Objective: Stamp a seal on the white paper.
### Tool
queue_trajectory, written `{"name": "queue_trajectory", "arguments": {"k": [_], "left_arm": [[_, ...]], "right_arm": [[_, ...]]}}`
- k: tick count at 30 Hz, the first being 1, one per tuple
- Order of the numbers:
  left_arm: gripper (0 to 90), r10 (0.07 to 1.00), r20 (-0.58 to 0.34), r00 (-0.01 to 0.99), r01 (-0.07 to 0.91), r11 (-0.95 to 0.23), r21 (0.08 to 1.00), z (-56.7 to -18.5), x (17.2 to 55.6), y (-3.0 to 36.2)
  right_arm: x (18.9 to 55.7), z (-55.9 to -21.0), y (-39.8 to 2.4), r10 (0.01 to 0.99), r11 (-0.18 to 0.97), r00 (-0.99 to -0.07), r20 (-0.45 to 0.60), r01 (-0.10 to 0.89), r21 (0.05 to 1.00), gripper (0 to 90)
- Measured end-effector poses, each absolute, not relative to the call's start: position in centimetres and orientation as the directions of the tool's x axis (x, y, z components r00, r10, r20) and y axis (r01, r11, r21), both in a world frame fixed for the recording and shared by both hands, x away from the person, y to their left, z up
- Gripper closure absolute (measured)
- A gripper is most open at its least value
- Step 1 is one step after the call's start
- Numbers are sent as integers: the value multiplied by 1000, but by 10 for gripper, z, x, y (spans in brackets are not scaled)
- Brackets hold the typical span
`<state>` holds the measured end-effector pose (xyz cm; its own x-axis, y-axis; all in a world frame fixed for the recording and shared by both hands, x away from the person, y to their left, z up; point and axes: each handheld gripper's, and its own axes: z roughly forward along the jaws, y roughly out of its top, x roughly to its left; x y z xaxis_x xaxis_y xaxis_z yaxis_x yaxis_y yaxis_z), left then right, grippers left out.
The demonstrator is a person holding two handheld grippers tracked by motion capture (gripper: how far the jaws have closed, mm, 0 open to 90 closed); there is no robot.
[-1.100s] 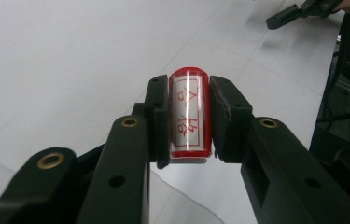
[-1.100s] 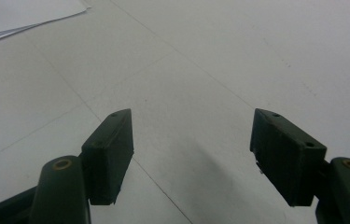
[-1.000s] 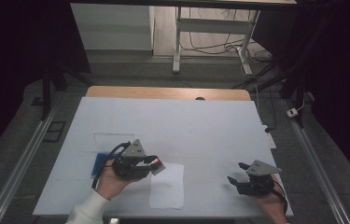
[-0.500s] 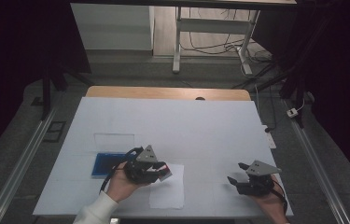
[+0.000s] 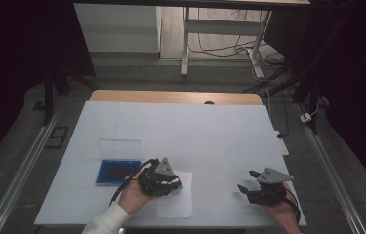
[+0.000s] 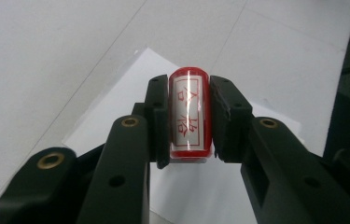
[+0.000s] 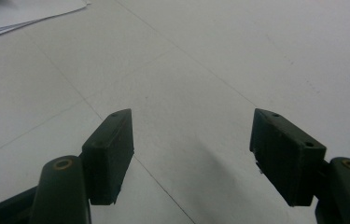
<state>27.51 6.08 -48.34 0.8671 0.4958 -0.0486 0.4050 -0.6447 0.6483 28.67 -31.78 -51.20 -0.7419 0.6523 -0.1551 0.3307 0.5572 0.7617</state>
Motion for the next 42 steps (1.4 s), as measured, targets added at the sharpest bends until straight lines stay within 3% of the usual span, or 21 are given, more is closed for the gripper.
{"name": "queue_trajectory", "arguments": {"k": [42], "left_arm": [[702,497,-20,868,409,-691,596,-496,279,53]], "right_arm": [[287,-513,-316,646,564,-747,-157,329,757,299]]}}
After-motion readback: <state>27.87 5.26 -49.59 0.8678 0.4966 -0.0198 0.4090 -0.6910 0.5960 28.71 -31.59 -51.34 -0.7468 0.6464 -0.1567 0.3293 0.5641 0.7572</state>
